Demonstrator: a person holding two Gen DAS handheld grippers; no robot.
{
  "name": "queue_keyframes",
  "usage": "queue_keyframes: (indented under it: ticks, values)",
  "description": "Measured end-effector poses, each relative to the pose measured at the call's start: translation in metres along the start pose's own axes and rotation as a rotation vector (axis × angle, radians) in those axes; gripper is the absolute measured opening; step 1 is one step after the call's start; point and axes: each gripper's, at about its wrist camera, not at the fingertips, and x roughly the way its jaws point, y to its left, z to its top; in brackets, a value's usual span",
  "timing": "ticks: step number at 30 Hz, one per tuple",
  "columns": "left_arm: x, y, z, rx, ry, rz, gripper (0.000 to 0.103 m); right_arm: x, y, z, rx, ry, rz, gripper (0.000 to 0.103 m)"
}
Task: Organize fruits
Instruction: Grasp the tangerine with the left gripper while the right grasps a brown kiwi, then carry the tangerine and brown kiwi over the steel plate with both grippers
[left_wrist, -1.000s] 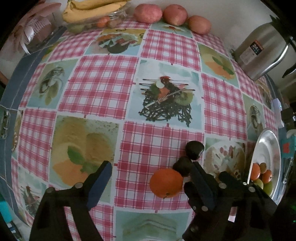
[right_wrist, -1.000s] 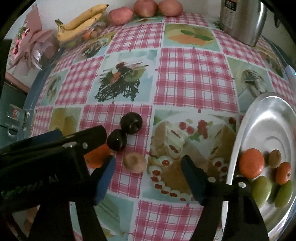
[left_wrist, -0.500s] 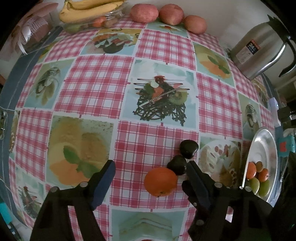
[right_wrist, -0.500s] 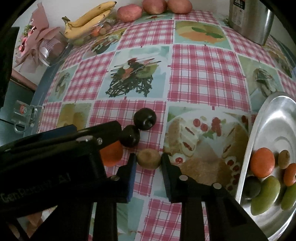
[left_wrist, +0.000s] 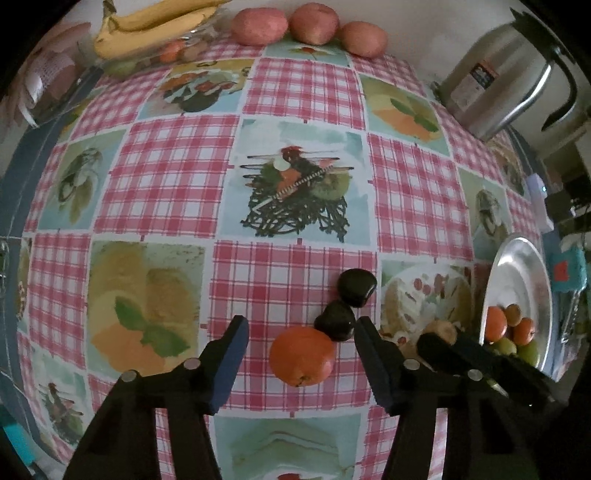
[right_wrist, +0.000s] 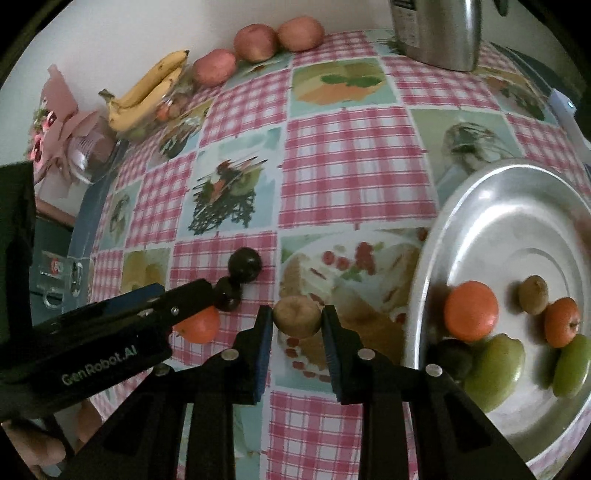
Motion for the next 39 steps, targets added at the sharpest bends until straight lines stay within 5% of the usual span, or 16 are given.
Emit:
queue_keyframes:
  ticks: [11,22,39]
  values:
    - [0.011,-0.007,-0.004,0.063,0.036,0.042,0.043,-0.004,-0.008,-0.001,0.033,-0.008,-0.001,0.028]
    - [0.006,-0.01,0.0,0.086,0.022,0.047,0.039,-0.005,-0.009,0.0,0.043,-0.007,0.005,0.028]
    - [-0.056,0.008,0.005,0.009,-0.155,-0.022,0.039,-0.027,-0.005,-0.001,0.041,-0.068,0.038,0.028]
